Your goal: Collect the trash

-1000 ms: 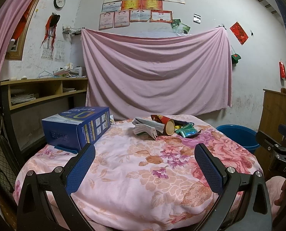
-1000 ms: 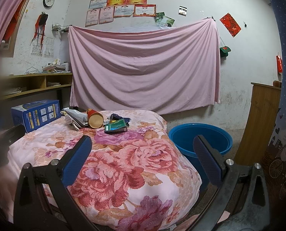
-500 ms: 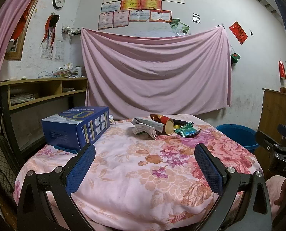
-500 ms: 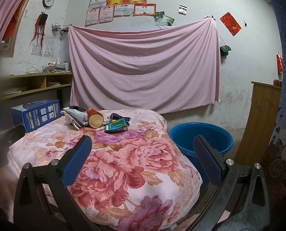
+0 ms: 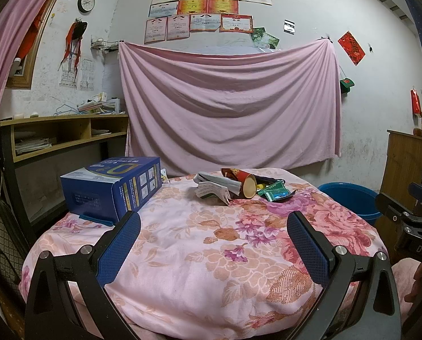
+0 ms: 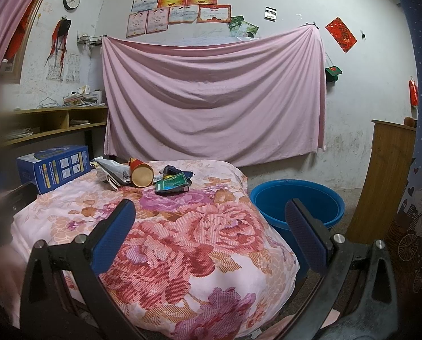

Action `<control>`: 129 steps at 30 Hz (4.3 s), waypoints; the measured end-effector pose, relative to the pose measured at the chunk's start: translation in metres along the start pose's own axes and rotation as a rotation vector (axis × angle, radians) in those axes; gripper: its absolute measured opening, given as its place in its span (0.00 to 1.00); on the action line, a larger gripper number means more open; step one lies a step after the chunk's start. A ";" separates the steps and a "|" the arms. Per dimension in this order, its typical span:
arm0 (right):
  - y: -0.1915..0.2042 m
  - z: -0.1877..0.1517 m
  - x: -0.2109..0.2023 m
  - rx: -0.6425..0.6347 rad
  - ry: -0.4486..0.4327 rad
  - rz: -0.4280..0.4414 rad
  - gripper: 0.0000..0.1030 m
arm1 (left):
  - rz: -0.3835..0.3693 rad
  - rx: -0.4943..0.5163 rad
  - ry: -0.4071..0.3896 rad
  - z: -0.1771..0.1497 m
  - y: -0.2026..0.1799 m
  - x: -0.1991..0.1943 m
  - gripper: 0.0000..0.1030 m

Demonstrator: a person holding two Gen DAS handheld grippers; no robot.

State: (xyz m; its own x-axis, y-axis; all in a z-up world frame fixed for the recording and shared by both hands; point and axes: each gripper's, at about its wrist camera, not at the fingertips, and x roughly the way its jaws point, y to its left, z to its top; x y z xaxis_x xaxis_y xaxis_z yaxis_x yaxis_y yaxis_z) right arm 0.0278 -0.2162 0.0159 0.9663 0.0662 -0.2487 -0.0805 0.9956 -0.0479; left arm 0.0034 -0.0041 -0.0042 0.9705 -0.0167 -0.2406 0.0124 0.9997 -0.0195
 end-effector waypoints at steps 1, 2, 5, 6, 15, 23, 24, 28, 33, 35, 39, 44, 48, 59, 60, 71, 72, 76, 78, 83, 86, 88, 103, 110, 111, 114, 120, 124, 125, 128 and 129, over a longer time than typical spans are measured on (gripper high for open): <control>0.000 0.000 0.000 0.000 0.000 0.000 1.00 | 0.001 0.000 0.000 0.000 0.000 0.000 0.98; 0.000 0.000 0.000 0.000 0.000 0.000 1.00 | 0.001 0.000 0.000 0.000 0.000 0.000 0.98; 0.000 0.000 0.000 0.000 0.001 0.000 1.00 | 0.000 0.000 0.000 0.000 0.000 0.000 0.98; 0.000 0.000 0.000 0.000 0.001 0.000 1.00 | 0.000 0.000 0.000 0.000 0.000 0.000 0.98; 0.000 0.000 0.000 0.000 0.002 0.000 1.00 | 0.002 0.000 0.000 0.000 0.000 0.000 0.98; -0.001 0.000 0.000 0.000 0.002 0.001 1.00 | 0.001 0.000 0.001 0.000 0.000 0.000 0.98; -0.001 0.000 0.001 0.000 0.002 0.001 1.00 | 0.001 0.000 0.001 0.000 0.000 0.000 0.98; -0.001 0.001 0.001 0.000 0.003 0.001 1.00 | 0.002 0.000 0.000 0.000 0.000 0.000 0.98; -0.001 0.001 0.001 0.000 0.003 0.001 1.00 | 0.002 0.000 0.002 0.000 -0.001 0.000 0.98; -0.001 0.001 0.001 0.000 0.003 0.001 1.00 | 0.002 0.000 0.001 0.000 -0.001 0.000 0.98; -0.002 0.001 0.001 0.001 0.003 0.001 1.00 | 0.001 -0.001 0.002 0.000 -0.001 0.000 0.98; -0.001 0.000 0.002 0.001 0.000 0.002 1.00 | 0.001 0.001 0.000 0.000 -0.001 0.000 0.98; 0.005 -0.005 0.001 0.001 -0.004 0.009 1.00 | -0.002 -0.001 -0.001 0.000 -0.001 0.000 0.98; -0.008 0.019 0.013 0.040 -0.031 0.048 1.00 | -0.002 -0.049 -0.010 0.024 0.013 0.018 0.98; -0.008 0.023 0.015 0.040 -0.041 0.049 1.00 | -0.003 -0.049 -0.011 0.026 0.014 0.019 0.98; -0.007 0.064 0.049 -0.025 -0.159 0.039 1.00 | -0.003 -0.069 -0.089 0.064 0.027 0.051 0.98; -0.007 0.068 0.053 -0.027 -0.170 0.037 1.00 | -0.002 -0.072 -0.100 0.068 0.028 0.054 0.98; -0.006 0.083 0.077 -0.029 -0.199 0.043 1.00 | 0.008 -0.072 -0.133 0.080 0.033 0.067 0.98; -0.005 0.088 0.091 -0.035 -0.193 0.050 1.00 | 0.012 -0.067 -0.132 0.084 0.035 0.077 0.98; 0.003 0.103 0.131 -0.058 -0.184 0.089 1.00 | 0.017 -0.049 -0.126 0.089 0.037 0.107 0.98; 0.008 0.109 0.155 -0.056 -0.167 0.115 1.00 | 0.017 -0.038 -0.121 0.094 0.039 0.126 0.98; 0.011 0.110 0.172 -0.051 -0.144 0.134 1.00 | 0.014 -0.035 -0.107 0.095 0.041 0.138 0.98; 0.043 0.074 0.287 -0.129 0.339 0.263 1.00 | -0.091 -0.136 0.222 0.069 0.057 0.221 0.93; 0.045 0.060 0.311 -0.121 0.457 0.278 0.94 | -0.163 -0.178 0.352 0.059 0.058 0.245 0.69; 0.045 0.059 0.313 -0.117 0.468 0.280 0.93 | -0.174 -0.193 0.370 0.057 0.060 0.248 0.65; 0.046 0.057 0.320 -0.109 0.509 0.292 0.90 | -0.200 -0.233 0.421 0.052 0.063 0.254 0.53; 0.054 0.049 0.330 -0.135 0.581 0.291 0.72 | -0.229 -0.271 0.486 0.046 0.066 0.258 0.31; 0.055 0.048 0.329 -0.136 0.579 0.291 0.56 | -0.236 -0.280 0.462 0.049 0.068 0.251 0.19; 0.055 0.049 0.328 -0.136 0.576 0.290 0.47 | -0.236 -0.282 0.454 0.050 0.069 0.249 0.18; 0.055 0.049 0.326 -0.139 0.567 0.285 0.39 | -0.242 -0.283 0.424 0.053 0.070 0.244 0.11; 0.056 0.050 0.325 -0.141 0.565 0.286 0.38 | -0.245 -0.280 0.411 0.055 0.070 0.241 0.09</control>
State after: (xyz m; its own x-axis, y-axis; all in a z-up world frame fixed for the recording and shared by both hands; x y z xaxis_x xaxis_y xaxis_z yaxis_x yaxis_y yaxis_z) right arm 0.3495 -0.1356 -0.0196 0.6275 0.2443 -0.7393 -0.3847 0.9228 -0.0216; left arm 0.2513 0.0624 -0.0104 0.7726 -0.3090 -0.5546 0.1070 0.9245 -0.3660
